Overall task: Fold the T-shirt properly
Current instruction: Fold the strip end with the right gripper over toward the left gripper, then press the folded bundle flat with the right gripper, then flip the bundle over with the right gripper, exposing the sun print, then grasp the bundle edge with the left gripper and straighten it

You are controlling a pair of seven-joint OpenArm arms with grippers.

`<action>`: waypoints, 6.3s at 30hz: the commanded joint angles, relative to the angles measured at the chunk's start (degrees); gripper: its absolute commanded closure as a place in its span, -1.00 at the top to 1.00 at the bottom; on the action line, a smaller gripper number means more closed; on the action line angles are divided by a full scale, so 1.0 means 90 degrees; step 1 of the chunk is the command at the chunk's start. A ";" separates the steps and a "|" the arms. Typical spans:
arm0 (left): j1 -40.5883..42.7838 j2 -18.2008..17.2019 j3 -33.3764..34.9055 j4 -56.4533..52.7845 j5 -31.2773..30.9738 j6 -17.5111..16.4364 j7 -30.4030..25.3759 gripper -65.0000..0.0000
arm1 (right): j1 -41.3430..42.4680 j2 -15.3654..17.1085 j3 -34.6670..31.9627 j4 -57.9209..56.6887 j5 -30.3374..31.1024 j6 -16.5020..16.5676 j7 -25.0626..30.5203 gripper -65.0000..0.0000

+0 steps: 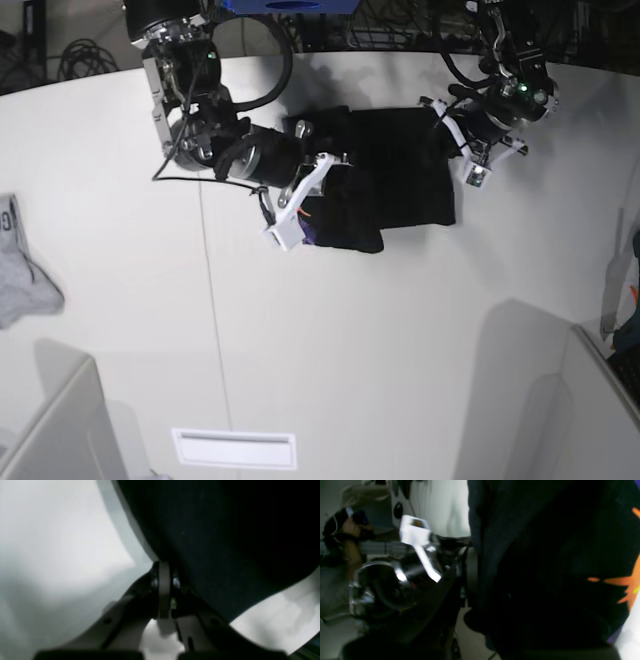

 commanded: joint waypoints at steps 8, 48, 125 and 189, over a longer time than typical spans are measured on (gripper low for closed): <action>-0.0246 0.0017 0.0841 0.0089 -0.0204 0.0502 -0.0149 -1.00 | 0.0288 0.0137 0.0039 0.0052 -0.0901 -0.0174 0.0091 -1.00; 0.1757 -0.0549 -0.2431 0.0959 -0.2988 0.0688 -0.0120 -1.00 | 0.0435 -0.0087 0.0176 -0.0495 -0.1087 -0.0203 0.0541 -1.00; 0.1591 -0.0637 -0.2841 0.0763 -0.3017 0.0688 -0.0130 -1.00 | 0.2134 -0.0077 -0.2530 -0.0017 -0.1097 -0.1033 -0.0807 -0.07; -0.3987 -0.3382 0.6790 -0.1405 -0.1396 0.2612 0.0662 -1.00 | -0.1187 0.1466 0.2266 0.0335 -0.1048 0.0061 0.1703 -1.00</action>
